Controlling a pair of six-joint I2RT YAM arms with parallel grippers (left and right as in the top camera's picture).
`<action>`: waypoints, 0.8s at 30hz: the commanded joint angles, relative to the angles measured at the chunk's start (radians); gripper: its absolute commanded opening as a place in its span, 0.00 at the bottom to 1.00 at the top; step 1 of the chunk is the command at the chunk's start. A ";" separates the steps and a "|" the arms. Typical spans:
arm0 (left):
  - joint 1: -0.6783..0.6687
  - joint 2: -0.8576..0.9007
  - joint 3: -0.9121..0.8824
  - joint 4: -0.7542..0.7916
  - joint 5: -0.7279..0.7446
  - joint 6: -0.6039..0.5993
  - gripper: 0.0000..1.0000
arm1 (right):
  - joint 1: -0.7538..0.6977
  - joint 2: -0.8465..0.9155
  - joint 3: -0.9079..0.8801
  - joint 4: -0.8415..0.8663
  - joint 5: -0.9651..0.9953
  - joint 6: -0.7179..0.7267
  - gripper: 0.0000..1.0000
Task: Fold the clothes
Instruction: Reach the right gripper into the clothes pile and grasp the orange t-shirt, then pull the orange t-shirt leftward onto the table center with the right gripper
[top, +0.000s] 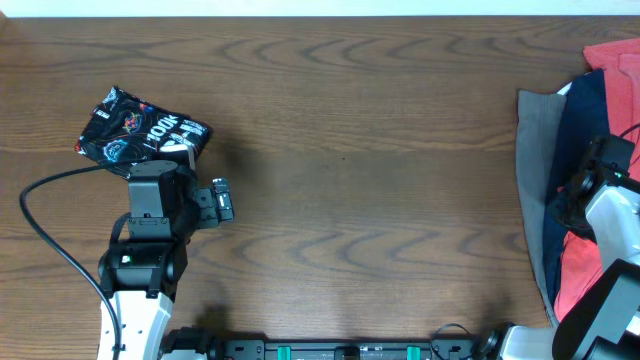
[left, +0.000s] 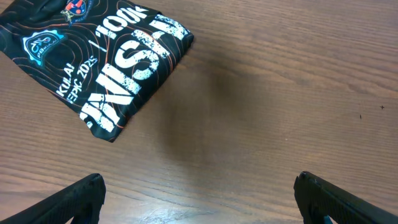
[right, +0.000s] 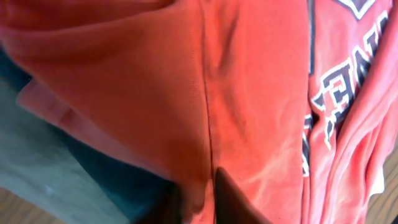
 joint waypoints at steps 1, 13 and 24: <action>0.004 -0.001 0.024 0.001 -0.005 -0.009 0.98 | -0.007 0.003 0.013 0.002 -0.001 0.009 0.01; 0.004 -0.001 0.024 0.008 -0.005 -0.009 0.98 | -0.005 -0.176 0.278 -0.109 -0.446 -0.192 0.01; 0.004 -0.001 0.024 0.008 -0.005 -0.009 0.98 | 0.208 -0.234 0.234 -0.282 -0.754 -0.375 0.01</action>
